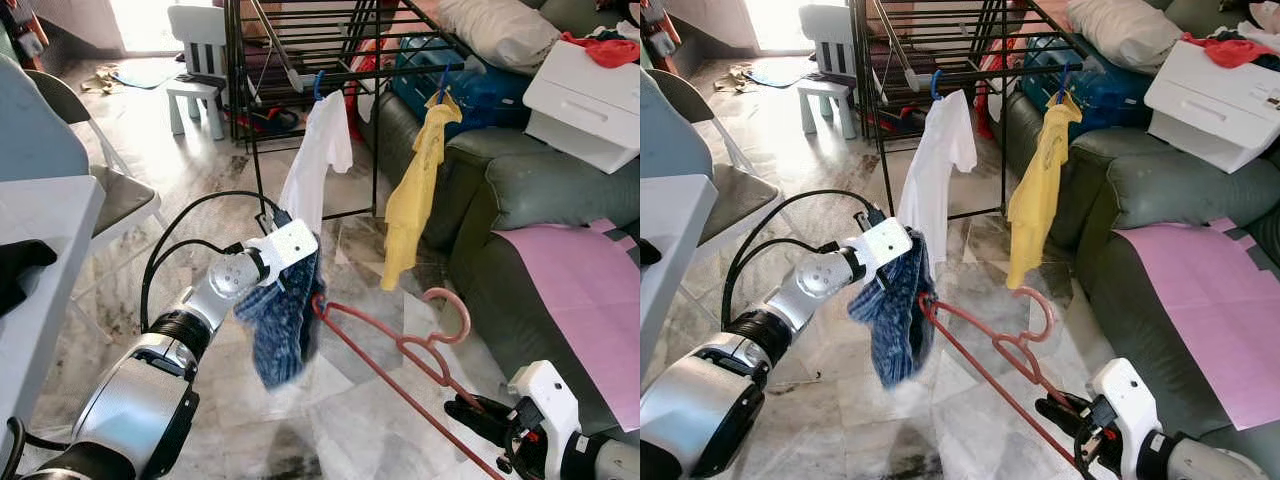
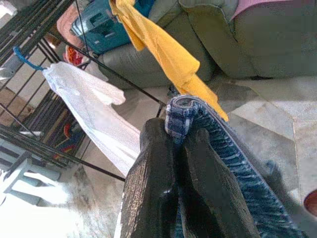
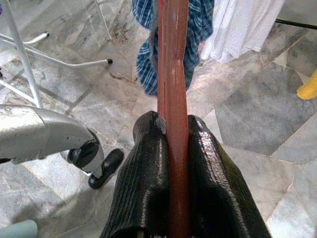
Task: Hang hanger
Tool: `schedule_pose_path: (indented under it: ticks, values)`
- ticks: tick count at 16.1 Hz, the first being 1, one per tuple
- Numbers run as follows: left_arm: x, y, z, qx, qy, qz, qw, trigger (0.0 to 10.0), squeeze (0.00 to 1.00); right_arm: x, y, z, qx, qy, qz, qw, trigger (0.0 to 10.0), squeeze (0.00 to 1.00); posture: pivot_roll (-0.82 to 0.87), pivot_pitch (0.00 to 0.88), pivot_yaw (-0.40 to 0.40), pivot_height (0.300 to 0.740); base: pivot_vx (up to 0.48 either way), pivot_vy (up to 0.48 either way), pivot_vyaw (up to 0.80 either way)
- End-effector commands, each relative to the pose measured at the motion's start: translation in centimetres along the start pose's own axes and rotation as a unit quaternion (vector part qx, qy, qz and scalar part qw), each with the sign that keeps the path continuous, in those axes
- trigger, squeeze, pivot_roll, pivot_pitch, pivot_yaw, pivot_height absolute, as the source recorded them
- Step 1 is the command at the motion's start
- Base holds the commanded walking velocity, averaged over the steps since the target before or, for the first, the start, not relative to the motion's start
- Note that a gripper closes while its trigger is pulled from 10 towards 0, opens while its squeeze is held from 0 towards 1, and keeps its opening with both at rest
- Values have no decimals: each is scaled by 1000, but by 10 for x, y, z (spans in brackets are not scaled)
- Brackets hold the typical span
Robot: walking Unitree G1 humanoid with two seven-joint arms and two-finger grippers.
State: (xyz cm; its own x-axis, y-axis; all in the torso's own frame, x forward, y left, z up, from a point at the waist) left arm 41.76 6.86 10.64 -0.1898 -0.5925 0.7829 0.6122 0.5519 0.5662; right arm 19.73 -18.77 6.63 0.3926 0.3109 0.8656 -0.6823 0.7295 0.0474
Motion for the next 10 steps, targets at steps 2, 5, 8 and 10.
schedule_pose_path:
  ticks: [2,5,8,10]
  values:
    - [22,11,-1,-1,-42,2,999,10000,0,-2,-1,-2,3,7,8,1000,10000,0,35,0,-66,740,0,0,0]
    - [33,4,4,-44,-80,-3,996,10000,0,-4,-7,-2,-12,13,14,1000,10000,0,37,0,-70,740,0,0,0]
    - [43,-5,8,-77,-116,-9,990,10000,0,-6,-13,-1,-24,16,18,999,10000,0,38,0,-72,740,0,0,0]
    - [45,-10,10,-91,-129,-5,987,10000,0,-6,-14,-1,-26,16,21,999,10000,0,37,0,-73,740,0,0,0]
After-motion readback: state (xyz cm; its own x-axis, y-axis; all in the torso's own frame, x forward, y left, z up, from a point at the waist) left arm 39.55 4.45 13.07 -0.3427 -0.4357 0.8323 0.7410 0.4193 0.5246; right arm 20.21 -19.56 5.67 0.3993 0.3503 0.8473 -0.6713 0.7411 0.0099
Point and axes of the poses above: a point about 5 cm out from each wrist's last joint towards the gripper, its own z axis pointing back from the gripper into the wrist, its own x axis along the axis of the wrist's last joint, y = z × x, the point moved 6 cm from there along -z, pointing out of the wrist towards the gripper, and after that the axes turned 4 degrees about z, right-handed, at the moved point
